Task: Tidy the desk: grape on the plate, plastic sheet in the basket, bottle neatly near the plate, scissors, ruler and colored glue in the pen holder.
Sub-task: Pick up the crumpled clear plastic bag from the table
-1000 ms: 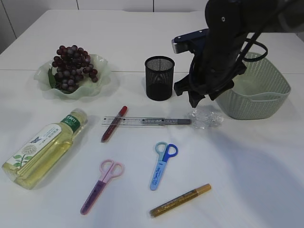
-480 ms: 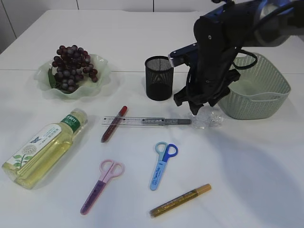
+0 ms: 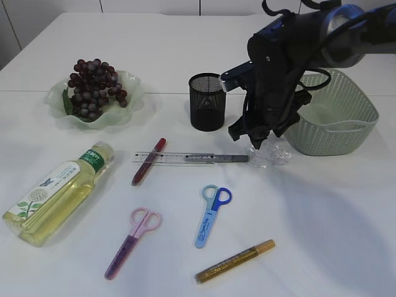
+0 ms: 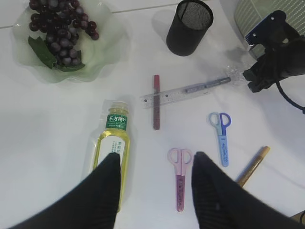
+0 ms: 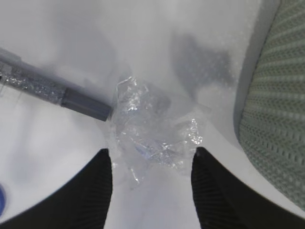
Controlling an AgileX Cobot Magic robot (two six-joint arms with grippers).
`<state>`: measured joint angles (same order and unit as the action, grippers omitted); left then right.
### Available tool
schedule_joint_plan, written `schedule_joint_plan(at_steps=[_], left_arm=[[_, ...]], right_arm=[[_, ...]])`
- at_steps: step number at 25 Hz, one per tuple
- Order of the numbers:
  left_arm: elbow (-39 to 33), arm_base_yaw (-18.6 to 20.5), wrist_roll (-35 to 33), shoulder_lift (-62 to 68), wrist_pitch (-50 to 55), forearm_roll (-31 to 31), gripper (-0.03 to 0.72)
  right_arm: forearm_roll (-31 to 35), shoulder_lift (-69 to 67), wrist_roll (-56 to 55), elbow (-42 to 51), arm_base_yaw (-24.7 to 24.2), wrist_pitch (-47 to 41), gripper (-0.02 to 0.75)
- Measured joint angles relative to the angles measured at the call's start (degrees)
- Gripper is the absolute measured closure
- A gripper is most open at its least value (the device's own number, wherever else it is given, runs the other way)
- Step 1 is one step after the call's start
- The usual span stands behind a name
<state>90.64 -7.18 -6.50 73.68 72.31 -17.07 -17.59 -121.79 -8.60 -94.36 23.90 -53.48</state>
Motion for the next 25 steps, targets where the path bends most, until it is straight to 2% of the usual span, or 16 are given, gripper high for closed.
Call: schedule_joint_plan(at_steps=[25], left_arm=[[0.0, 0.0, 0.0, 0.0, 0.0, 0.0, 0.329]], right_arm=[[-0.9, -3.2, -0.5, -0.5, 0.0, 1.5, 0.313]])
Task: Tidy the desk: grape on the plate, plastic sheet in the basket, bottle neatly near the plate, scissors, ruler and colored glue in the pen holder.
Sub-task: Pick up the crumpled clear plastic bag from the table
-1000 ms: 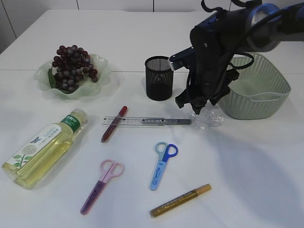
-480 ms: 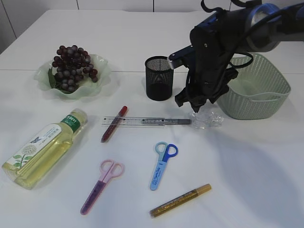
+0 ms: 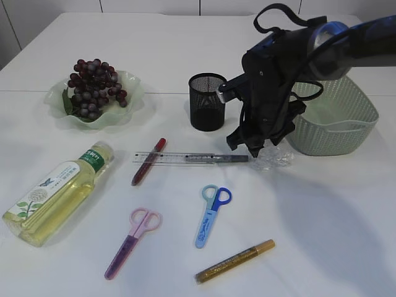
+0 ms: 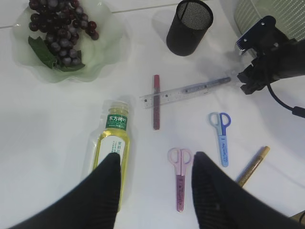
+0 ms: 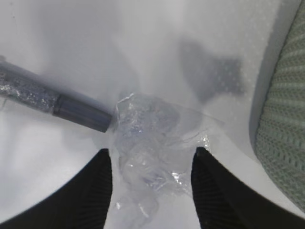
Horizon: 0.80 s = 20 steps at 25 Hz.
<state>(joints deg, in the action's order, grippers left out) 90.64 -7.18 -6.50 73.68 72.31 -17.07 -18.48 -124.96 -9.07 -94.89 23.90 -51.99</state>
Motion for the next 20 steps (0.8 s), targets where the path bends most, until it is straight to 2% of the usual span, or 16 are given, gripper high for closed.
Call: schedule_joint_plan(at_steps=[16, 20], left_arm=[[0.0, 0.0, 0.0, 0.0, 0.0, 0.0, 0.330], [0.0, 0.0, 0.0, 0.0, 0.0, 0.0, 0.329]], right_arm=[[0.0, -1.6, -0.7, -0.2, 0.0, 0.0, 0.316], [-0.1, -1.7, -0.7, -0.2, 0.0, 0.0, 0.373]])
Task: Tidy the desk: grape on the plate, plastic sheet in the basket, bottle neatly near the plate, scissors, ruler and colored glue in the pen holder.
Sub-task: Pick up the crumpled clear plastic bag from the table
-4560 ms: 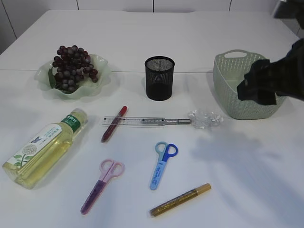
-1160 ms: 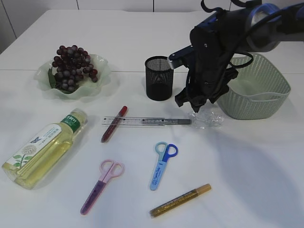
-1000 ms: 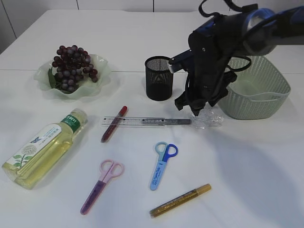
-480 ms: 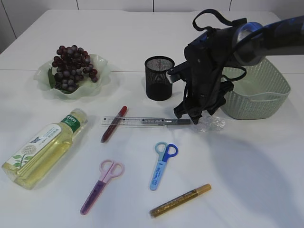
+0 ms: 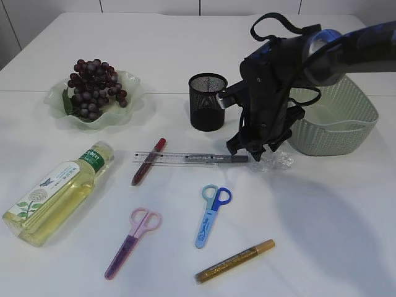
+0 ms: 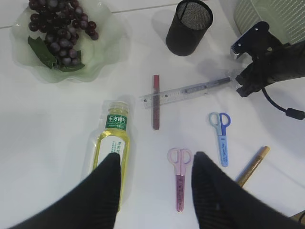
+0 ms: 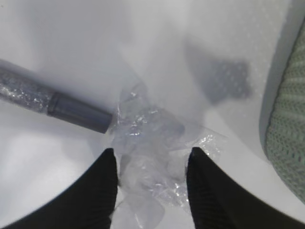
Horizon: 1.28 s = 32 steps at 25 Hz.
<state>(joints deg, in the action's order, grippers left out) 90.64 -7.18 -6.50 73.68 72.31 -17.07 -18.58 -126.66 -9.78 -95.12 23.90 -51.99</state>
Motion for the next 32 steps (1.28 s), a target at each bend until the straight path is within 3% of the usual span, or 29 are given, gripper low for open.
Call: schedule_joint_plan(at_steps=[7, 14, 17, 26, 32], left_arm=[[0.0, 0.0, 0.0, 0.0, 0.0, 0.0, 0.330], [0.0, 0.0, 0.0, 0.0, 0.0, 0.0, 0.330], [0.0, 0.0, 0.0, 0.0, 0.0, 0.0, 0.330], [0.0, 0.0, 0.0, 0.0, 0.0, 0.0, 0.343], [0.0, 0.0, 0.0, 0.0, 0.0, 0.0, 0.345]], right_arm=[[-1.5, 0.0, -1.2, 0.0, 0.0, -1.1, 0.587], [-2.7, 0.0, -2.4, 0.0, 0.0, -2.1, 0.650], [-2.8, 0.0, -2.5, 0.0, 0.0, -2.7, 0.712], [-2.6, 0.0, -3.3, -3.5, 0.0, -7.0, 0.722], [2.7, 0.0, -2.0, -10.2, 0.0, -11.4, 0.722]])
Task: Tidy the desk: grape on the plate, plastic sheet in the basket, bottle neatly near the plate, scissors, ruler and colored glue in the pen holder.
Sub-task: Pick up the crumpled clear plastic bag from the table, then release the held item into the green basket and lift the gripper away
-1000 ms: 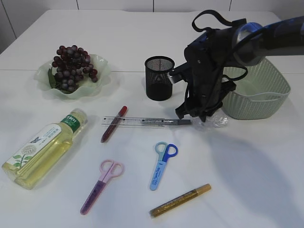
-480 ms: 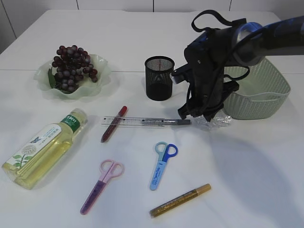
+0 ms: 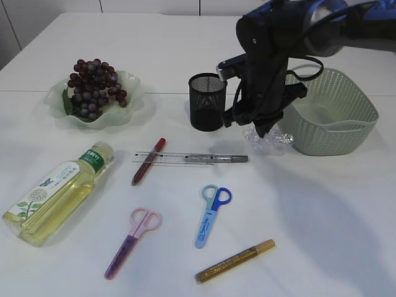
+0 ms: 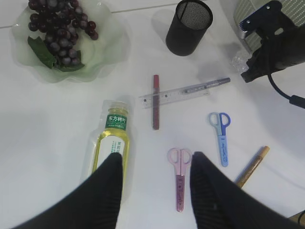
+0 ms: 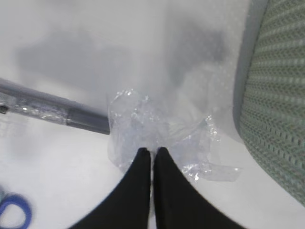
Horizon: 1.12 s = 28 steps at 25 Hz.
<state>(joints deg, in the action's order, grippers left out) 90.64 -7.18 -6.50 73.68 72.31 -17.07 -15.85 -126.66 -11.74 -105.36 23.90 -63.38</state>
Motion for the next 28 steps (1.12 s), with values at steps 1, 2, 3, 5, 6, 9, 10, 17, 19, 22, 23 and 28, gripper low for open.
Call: schedule_joint_plan(at_steps=[1, 2, 3, 5, 6, 9, 10, 17, 19, 22, 23, 28], left_arm=[[0.0, 0.0, 0.0, 0.0, 0.0, 0.0, 0.345], [0.0, 0.0, 0.0, 0.0, 0.0, 0.0, 0.345], [0.0, 0.0, 0.0, 0.0, 0.0, 0.0, 0.345], [0.0, 0.0, 0.0, 0.0, 0.0, 0.0, 0.345], [0.0, 0.0, 0.0, 0.0, 0.0, 0.0, 0.345], [0.0, 0.0, 0.0, 0.0, 0.0, 0.1, 0.345], [0.0, 0.0, 0.0, 0.0, 0.0, 0.1, 0.345], [0.0, 0.0, 0.0, 0.0, 0.0, 0.2, 0.345], [0.0, 0.0, 0.0, 0.0, 0.0, 0.2, 0.345], [0.0, 0.0, 0.0, 0.0, 0.0, 0.2, 0.345], [0.0, 0.0, 0.0, 0.0, 0.0, 0.2, 0.345], [0.0, 0.0, 0.0, 0.0, 0.0, 0.2, 0.345]], right_arm=[[1.0, 0.0, 0.4, -1.3, 0.0, -0.8, 0.722], [2.0, 0.0, 0.8, -2.8, 0.0, -1.6, 0.722], [2.7, 0.0, 1.0, -4.3, 0.0, -2.5, 0.722], [3.1, 0.0, 1.3, -7.5, 0.0, -4.8, 0.722], [3.2, 0.0, 1.4, -9.4, 0.0, -5.8, 0.722], [3.2, 0.0, 1.6, -15.6, 0.0, -6.8, 0.722], [3.2, 0.0, 1.8, -17.9, 0.0, -7.0, 0.722], [4.2, 1.6, 1.8, -24.9, -1.5, -7.7, 0.722], [4.5, 2.2, 1.8, -25.0, -3.5, -7.9, 0.722], [4.5, 2.5, 1.8, -25.0, -7.8, -8.0, 0.722], [4.5, 2.7, 1.8, -25.0, -9.3, -8.0, 0.722], [5.8, 3.1, 1.8, -25.0, -16.0, -8.0, 0.722]])
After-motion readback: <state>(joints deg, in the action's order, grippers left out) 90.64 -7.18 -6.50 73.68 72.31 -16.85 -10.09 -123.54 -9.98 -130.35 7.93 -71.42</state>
